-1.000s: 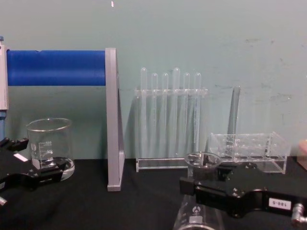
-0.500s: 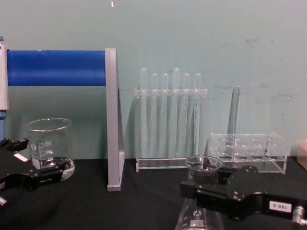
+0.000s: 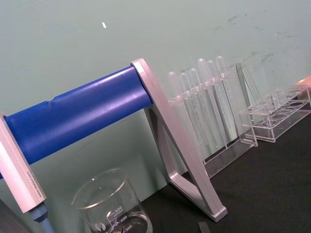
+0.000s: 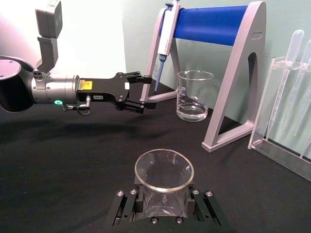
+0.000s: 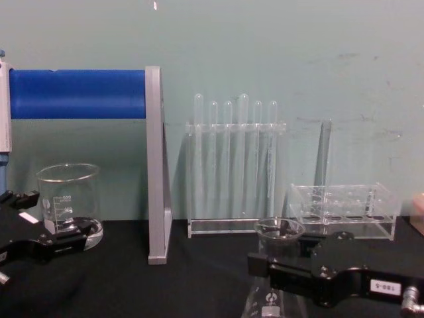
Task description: Grasp the erlenmeyer flask with one hand, shake it three times, then place it back.
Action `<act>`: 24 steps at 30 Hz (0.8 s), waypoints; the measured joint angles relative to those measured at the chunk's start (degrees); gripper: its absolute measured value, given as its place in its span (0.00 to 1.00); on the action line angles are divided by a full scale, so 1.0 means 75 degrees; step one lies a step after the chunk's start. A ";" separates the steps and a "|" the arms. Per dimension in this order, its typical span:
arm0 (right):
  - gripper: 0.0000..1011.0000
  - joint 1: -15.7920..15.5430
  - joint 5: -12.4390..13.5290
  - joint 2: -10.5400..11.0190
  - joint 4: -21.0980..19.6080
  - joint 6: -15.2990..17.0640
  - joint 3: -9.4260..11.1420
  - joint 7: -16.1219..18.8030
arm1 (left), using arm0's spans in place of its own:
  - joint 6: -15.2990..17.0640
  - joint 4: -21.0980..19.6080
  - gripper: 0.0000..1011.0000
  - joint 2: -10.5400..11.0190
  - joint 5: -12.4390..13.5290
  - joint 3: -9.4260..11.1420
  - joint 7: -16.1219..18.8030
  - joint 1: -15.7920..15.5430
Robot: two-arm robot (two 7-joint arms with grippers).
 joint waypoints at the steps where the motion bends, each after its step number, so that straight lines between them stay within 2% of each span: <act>1: 0.45 0.0007 0.0004 0.0003 0.0007 0.0000 -0.0008 0.0009 | 0.0000 0.0000 0.99 0.0000 0.0000 0.0000 0.0000 0.0000; 24: 0.45 0.0004 0.0006 0.0002 0.0010 0.0000 -0.0007 0.0021 | 0.0000 0.0000 0.99 0.0000 0.0000 0.0000 0.0000 0.0000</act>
